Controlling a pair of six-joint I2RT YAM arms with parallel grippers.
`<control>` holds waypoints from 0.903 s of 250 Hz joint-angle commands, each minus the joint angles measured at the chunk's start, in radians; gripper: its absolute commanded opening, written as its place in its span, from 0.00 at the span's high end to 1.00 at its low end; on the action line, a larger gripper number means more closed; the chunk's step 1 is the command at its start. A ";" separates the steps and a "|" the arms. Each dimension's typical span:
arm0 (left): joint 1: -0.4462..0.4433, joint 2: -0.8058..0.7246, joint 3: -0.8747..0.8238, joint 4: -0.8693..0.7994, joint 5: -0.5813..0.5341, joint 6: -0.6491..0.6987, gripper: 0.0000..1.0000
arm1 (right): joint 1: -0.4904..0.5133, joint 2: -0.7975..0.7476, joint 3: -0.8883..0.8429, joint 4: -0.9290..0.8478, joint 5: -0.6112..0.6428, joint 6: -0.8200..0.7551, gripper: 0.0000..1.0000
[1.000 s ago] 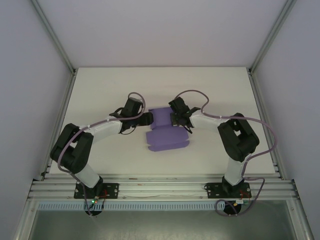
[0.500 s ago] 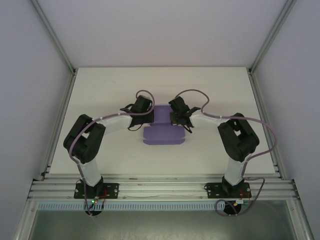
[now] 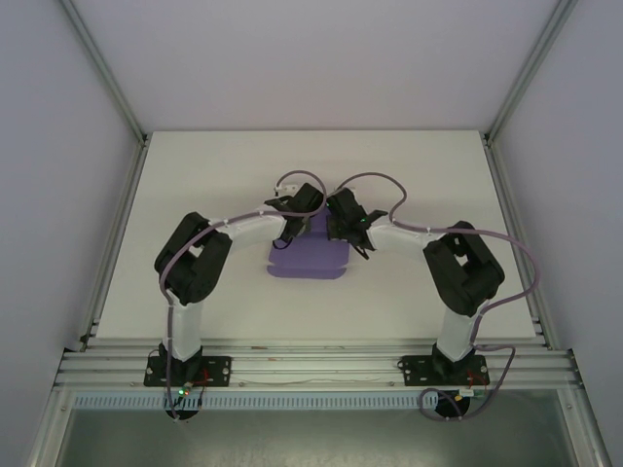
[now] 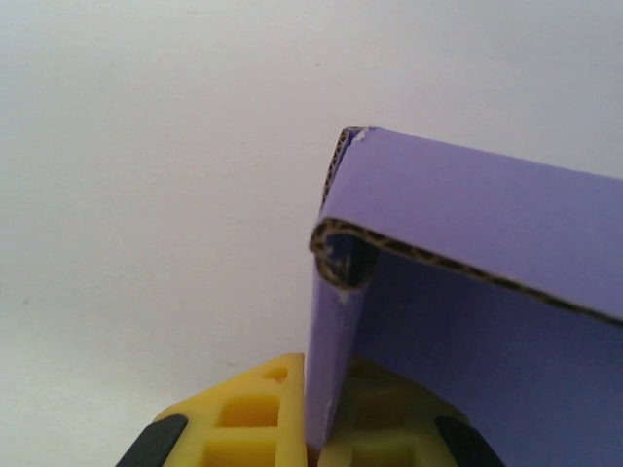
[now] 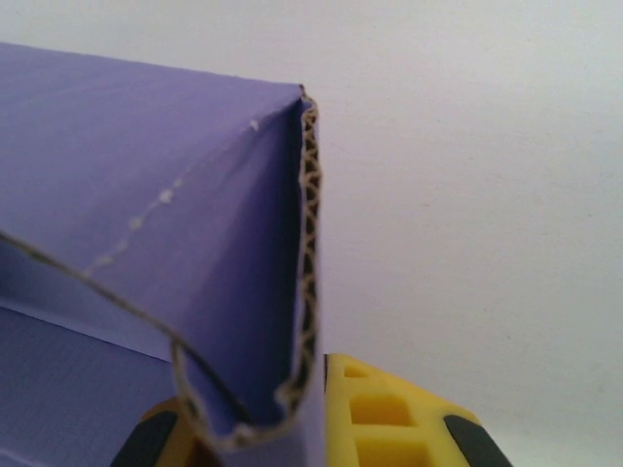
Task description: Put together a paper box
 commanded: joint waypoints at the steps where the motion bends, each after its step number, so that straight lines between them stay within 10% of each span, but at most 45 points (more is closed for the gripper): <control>1: 0.063 0.085 -0.050 -0.215 -0.196 -0.030 1.00 | -0.010 -0.036 -0.043 -0.093 0.082 0.003 1.00; 65: 0.066 -0.031 -0.174 0.279 0.335 0.186 0.89 | -0.011 -0.023 -0.075 -0.010 -0.010 -0.026 1.00; 226: 0.070 -0.155 -0.199 0.306 0.469 0.226 0.52 | -0.016 -0.035 -0.081 0.019 -0.064 -0.017 1.00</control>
